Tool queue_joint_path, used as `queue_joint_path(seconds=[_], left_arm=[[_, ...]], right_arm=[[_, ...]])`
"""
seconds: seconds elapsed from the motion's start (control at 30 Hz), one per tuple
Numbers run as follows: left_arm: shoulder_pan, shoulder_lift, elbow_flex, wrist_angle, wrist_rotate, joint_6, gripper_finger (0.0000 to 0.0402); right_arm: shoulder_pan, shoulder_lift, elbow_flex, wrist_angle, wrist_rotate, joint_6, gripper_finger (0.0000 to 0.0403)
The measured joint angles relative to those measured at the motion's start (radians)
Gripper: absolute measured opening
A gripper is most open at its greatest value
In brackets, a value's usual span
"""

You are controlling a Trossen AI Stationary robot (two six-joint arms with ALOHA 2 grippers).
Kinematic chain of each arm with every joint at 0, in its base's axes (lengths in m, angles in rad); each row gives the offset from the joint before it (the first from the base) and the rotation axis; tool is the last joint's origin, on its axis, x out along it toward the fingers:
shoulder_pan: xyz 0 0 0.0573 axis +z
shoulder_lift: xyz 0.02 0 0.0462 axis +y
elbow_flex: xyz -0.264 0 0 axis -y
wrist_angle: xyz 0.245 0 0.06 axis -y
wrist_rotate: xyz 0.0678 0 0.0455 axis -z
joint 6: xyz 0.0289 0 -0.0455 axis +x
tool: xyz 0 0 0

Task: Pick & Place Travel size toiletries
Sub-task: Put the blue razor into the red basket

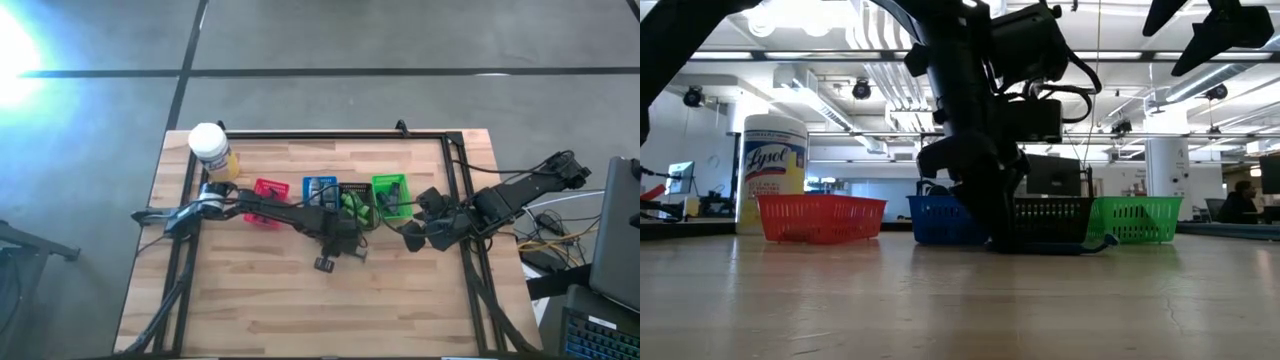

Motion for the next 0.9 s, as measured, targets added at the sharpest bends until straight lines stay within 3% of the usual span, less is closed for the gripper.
queue_joint_path(seconds=[0.07,0.4,0.67,0.9], left_arm=[[0.000,0.000,0.000,0.005,-0.003,0.005,0.0022],[-0.016,-0.059,-0.003,-0.074,-0.017,-0.045,0.0021],[-0.018,-0.213,-0.002,-0.085,-0.013,-0.161,0.0021],[-0.014,-0.383,-0.036,-0.066,-0.009,-0.358,0.0021]], right_arm=[[0.000,0.000,0.000,0.000,0.000,-0.002,0.0354],[0.000,-0.002,0.000,0.022,0.002,-0.038,0.0325],[0.000,-0.003,0.000,0.113,0.006,-0.151,0.0308],[0.004,-0.043,0.023,0.114,0.089,-0.249,0.0294]])
